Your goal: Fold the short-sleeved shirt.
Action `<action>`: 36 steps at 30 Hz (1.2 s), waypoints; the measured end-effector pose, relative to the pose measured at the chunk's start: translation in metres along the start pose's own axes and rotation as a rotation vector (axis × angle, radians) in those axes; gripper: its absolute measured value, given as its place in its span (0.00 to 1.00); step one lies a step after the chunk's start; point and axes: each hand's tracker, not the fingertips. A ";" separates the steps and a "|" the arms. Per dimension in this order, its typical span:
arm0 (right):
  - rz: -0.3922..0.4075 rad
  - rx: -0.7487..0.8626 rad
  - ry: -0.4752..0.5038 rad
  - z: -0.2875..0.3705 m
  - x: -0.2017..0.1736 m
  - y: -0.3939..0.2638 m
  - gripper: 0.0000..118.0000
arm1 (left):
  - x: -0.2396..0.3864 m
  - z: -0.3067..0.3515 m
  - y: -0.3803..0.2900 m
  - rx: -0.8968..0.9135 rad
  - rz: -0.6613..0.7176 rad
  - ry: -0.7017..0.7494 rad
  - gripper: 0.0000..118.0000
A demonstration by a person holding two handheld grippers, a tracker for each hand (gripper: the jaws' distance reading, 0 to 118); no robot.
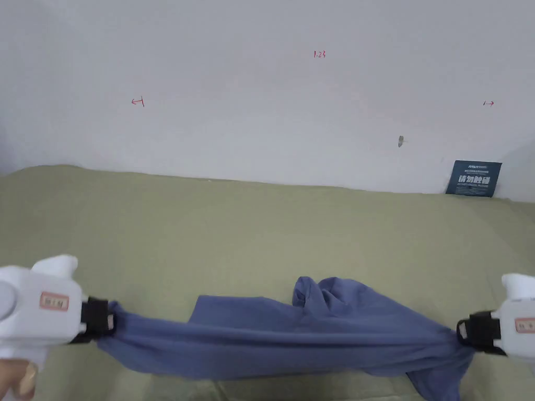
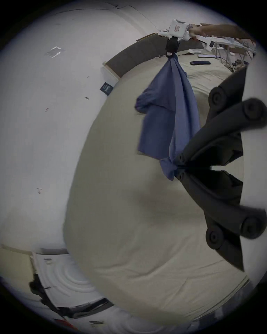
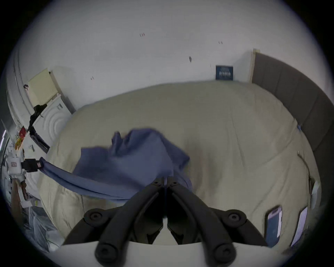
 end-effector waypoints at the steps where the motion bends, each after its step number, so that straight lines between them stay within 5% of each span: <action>1: -0.019 -0.018 -0.003 -0.001 0.003 -0.011 0.01 | -0.005 0.000 -0.016 -0.004 0.019 -0.004 0.02; 10: -0.064 -0.194 -0.015 -0.036 0.026 -0.096 0.01 | -0.038 -0.012 -0.131 -0.166 0.183 0.029 0.02; 18: -0.028 -0.151 -0.033 -0.023 0.019 -0.100 0.01 | -0.042 -0.007 -0.153 -0.173 0.185 0.011 0.03; 19: -0.026 -0.132 -0.013 -0.016 0.017 -0.099 0.02 | -0.039 0.000 -0.152 -0.129 0.178 -0.003 0.10; 20: -0.031 -0.112 0.007 -0.007 0.017 -0.096 0.11 | -0.033 0.010 -0.152 -0.089 0.174 0.002 0.35; 22: 0.007 -0.049 0.007 0.017 0.011 -0.093 0.59 | -0.024 0.032 -0.148 -0.010 0.133 -0.004 0.86; 23: 0.048 -0.010 0.001 0.030 0.008 -0.097 0.84 | -0.020 0.045 -0.147 0.047 0.096 -0.025 0.93; 26: 0.143 0.122 -0.065 0.068 -0.007 -0.113 0.83 | 0.007 0.077 -0.153 0.165 -0.047 -0.010 0.93; 30: 0.143 0.121 -0.099 0.096 -0.021 -0.148 0.82 | 0.028 0.086 -0.180 0.205 -0.200 0.030 0.87; 31: 0.129 0.104 -0.110 0.100 -0.023 -0.157 0.75 | 0.027 0.084 -0.188 0.201 -0.210 0.011 0.76; 33: 0.097 0.044 -0.096 0.107 -0.024 -0.175 0.29 | 0.027 0.081 -0.200 0.151 -0.189 -0.006 0.18; 34: 0.090 0.007 -0.073 0.107 -0.024 -0.183 0.05 | 0.025 0.079 -0.204 0.108 -0.181 -0.007 0.00; 36: 0.101 -0.061 -0.041 0.104 -0.024 -0.198 0.00 | 0.018 0.074 -0.213 0.106 -0.174 0.049 0.00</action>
